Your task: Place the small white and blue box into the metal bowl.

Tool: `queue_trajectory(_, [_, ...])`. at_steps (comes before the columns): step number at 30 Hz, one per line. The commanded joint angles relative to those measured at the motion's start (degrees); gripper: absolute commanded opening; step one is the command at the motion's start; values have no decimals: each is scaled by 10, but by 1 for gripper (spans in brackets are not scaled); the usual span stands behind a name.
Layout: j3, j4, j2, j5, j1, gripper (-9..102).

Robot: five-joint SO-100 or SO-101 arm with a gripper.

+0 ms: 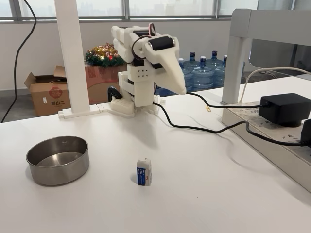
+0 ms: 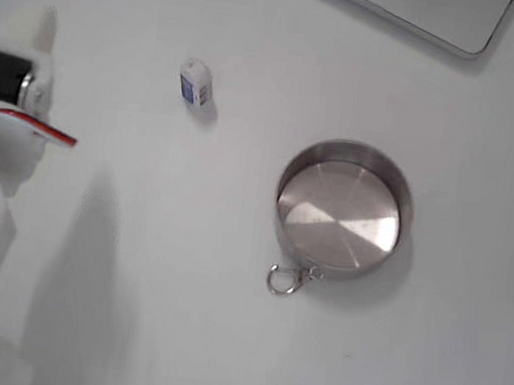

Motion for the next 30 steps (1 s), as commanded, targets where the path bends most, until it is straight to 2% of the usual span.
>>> queue_trajectory(1, [22,-206,-157,14,8,-4])
queue_trajectory(6, [20,-347,-278,36,20,-3])
queue_trajectory(9, [19,-388,-299,144,67,-4])
queue_trajectory(14, [19,-388,-339,380,116,-4])
queue_trajectory(22, [19,-398,-464,671,131,-3])
queue_trajectory(25, [19,-398,-481,738,129,-3])
queue_trajectory(30, [17,-398,-497,756,131,-3])
